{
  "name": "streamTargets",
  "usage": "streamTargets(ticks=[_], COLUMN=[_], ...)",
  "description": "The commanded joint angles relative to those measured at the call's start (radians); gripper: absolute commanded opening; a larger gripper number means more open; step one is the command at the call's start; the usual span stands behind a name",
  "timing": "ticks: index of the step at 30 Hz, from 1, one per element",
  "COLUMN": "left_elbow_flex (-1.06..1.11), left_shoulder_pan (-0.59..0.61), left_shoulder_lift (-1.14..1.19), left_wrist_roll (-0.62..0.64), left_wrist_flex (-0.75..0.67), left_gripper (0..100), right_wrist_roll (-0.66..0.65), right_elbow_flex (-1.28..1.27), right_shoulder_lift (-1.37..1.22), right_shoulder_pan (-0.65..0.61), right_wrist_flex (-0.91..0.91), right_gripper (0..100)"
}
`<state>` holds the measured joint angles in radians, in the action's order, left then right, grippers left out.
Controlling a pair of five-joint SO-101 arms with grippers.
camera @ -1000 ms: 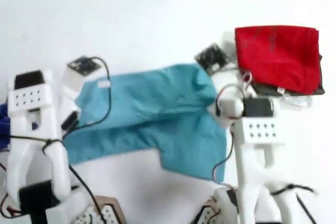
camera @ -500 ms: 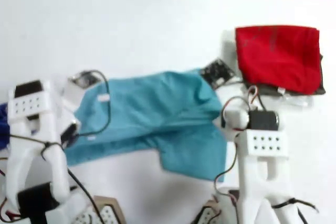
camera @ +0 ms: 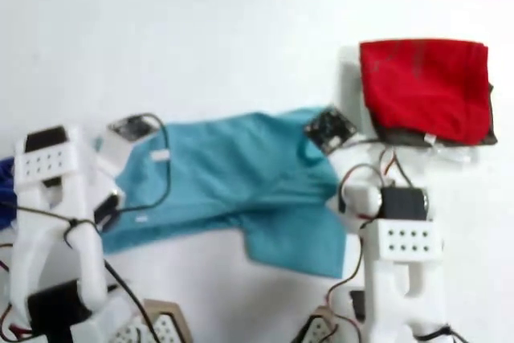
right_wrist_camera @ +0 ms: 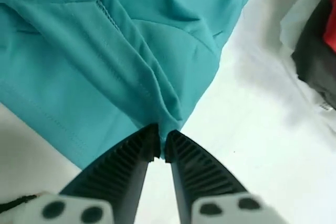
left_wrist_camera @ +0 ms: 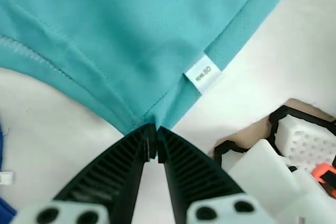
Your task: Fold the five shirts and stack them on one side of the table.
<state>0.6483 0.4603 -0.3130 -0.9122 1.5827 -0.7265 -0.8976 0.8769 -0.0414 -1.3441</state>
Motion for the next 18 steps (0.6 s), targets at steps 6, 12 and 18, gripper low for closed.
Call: streamTargets(ticks=[6, 12, 18], left_elbow_flex=[0.001, 0.041, 0.124], left_shoulder_pan=[0.051, 0.038, 0.035], left_shoulder_lift=[-0.023, -0.023, -0.023], left_wrist_roll=[-0.015, -0.026, -0.026], left_wrist_flex=[-0.012, -0.023, -0.100], left_gripper=[3, 3, 3], right_wrist_roll=[-0.025, -0.025, -0.025], right_elbow_flex=[-0.075, -0.075, -0.100], right_shoulder_lift=[0.050, 0.050, 0.048], right_shoulder_pan=[0.013, 0.013, 0.013], right_wrist_flex=[0.021, 0.013, 0.018], right_gripper=[2.0, 2.0, 2.0])
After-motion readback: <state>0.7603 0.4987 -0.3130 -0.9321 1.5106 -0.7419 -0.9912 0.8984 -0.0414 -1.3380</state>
